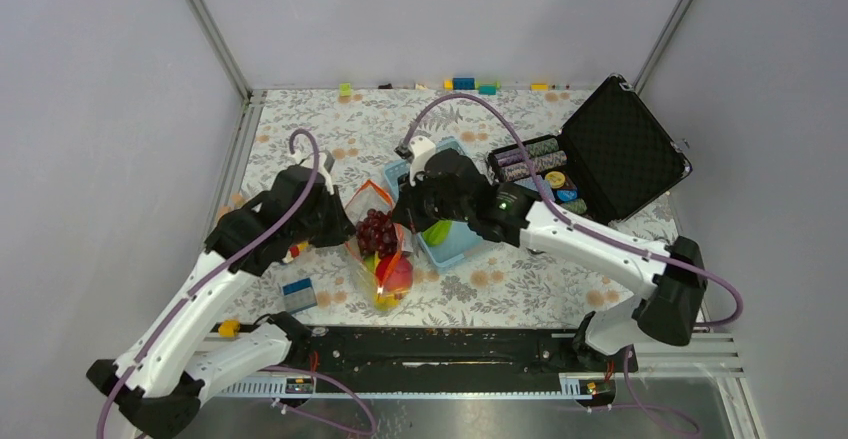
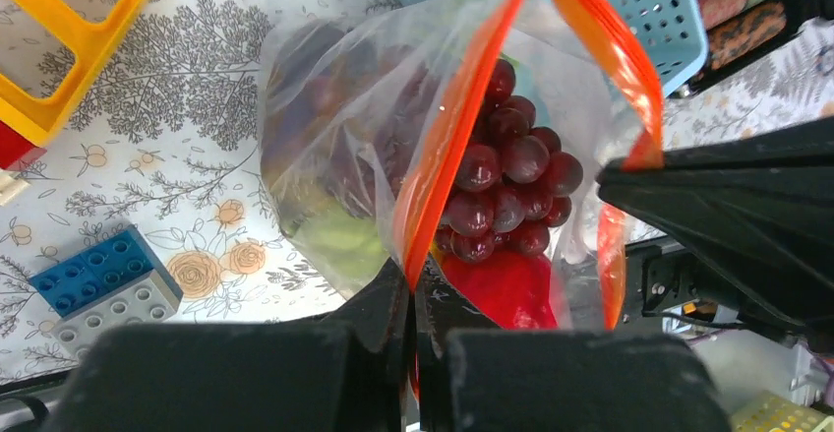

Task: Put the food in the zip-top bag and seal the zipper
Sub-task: Adjust the zipper food storage bag at the center of the board, then pick up the fake vegetable from the bin.

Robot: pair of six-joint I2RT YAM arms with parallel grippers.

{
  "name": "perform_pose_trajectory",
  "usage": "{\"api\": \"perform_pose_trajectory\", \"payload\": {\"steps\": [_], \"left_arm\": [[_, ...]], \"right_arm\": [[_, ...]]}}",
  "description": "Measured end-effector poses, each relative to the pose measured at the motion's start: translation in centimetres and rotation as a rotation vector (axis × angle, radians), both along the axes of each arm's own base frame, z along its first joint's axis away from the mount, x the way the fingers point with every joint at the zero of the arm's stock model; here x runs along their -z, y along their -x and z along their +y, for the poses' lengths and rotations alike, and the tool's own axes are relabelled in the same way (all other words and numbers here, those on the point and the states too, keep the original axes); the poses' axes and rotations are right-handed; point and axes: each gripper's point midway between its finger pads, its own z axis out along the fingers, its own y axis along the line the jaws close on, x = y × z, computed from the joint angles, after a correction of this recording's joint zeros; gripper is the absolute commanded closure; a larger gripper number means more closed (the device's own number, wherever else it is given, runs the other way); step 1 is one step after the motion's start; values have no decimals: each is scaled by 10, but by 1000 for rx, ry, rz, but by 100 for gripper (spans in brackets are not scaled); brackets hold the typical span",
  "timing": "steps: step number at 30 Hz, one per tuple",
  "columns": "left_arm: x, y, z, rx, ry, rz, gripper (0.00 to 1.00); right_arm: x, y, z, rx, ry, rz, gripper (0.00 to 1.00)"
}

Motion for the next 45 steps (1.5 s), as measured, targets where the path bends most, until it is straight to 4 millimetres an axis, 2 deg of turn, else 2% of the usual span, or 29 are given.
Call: {"api": "perform_pose_trajectory", "payload": {"steps": [2, 4, 7, 10, 13, 15, 16, 19, 22, 25, 28, 31, 36, 42, 45], "left_arm": [[7, -3, -5, 18, -15, 28, 100], [10, -3, -3, 14, -33, 37, 99], [7, -3, 4, -6, -41, 14, 99], [1, -1, 10, -23, -38, -18, 99], [0, -3, 12, -41, -39, -27, 100], [2, -6, 15, -67, -55, -24, 100], [2, -7, 16, -81, -59, -25, 100], [5, -12, 19, -114, -74, -21, 100], [5, -14, 22, -133, -84, -25, 100], [5, -15, 23, -141, -88, -28, 100], [5, -15, 23, -142, -89, -29, 100], [5, -15, 23, -141, -89, -28, 100], [6, -14, 23, -134, -88, -27, 100], [7, -14, 22, -127, -86, -30, 100], [6, -13, 22, -124, -83, -35, 100]], "right_arm": [[10, -5, 5, -2, 22, 11, 100], [18, -16, 1, 26, 37, 29, 100], [19, -41, -16, 110, 22, 48, 99], [28, -59, -34, 171, 30, 70, 89], [33, -57, -34, 145, 25, 88, 69], [33, -52, -31, 109, 24, 85, 47], [33, -51, -31, 94, 26, 78, 33], [30, -48, -33, 65, 30, 45, 16], [25, -45, -40, 48, 34, 5, 12], [20, -41, -50, 48, 35, -27, 1], [17, -45, -60, 88, 38, -54, 0], [20, -59, -73, 177, 50, -64, 0], [51, -92, -89, 318, 104, -11, 0], [130, -127, -92, 418, 222, 157, 2], [160, -137, -89, 438, 261, 210, 3]]}}
